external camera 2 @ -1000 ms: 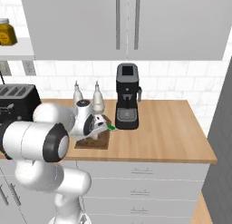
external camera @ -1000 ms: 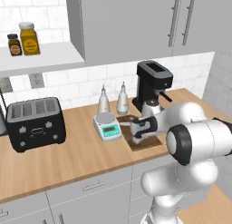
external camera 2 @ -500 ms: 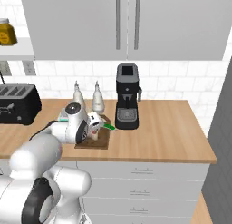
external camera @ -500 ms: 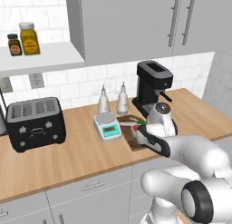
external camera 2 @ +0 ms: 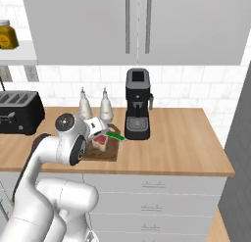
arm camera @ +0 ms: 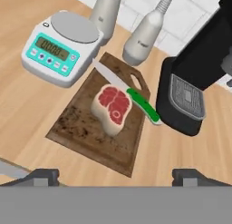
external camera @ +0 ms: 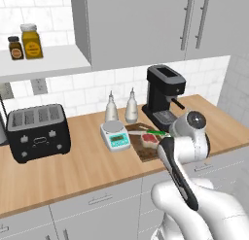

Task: Pick up the knife from the drawer and place it on the cutting board. Then place the meat from the plate to the cutting board.

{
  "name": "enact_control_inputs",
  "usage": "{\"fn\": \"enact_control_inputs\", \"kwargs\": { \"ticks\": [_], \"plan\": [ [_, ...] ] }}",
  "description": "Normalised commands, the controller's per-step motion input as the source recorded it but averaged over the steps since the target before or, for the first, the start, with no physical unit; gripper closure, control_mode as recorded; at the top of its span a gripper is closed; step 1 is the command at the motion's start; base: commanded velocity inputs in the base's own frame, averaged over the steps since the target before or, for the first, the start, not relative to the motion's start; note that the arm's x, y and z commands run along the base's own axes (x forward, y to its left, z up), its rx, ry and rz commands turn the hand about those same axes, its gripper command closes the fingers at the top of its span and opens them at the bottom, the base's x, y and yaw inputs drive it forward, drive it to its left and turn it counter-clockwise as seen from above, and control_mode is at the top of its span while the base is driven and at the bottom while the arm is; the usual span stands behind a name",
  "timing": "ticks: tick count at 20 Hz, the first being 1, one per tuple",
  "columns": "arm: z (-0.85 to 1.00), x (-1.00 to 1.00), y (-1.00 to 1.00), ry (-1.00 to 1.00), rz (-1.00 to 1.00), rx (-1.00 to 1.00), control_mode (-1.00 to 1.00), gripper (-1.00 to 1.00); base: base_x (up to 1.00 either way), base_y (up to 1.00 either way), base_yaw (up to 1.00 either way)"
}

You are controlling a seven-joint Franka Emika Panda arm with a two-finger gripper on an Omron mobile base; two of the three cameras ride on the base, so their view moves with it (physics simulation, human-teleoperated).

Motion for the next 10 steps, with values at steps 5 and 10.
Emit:
{"fn": "enact_control_inputs", "kwargs": {
  "ticks": [5, 10],
  "plan": [
    [0.55, -0.97, -0.09, -0.24, 0.0, 0.0, -1.0, -1.0, 0.0, 0.0, 0.0],
    [0.43, -0.92, -0.02, -0.21, 0.0, 0.0, -1.0, -1.0, 0.0, 0.0, 0.0]
  ]
}}
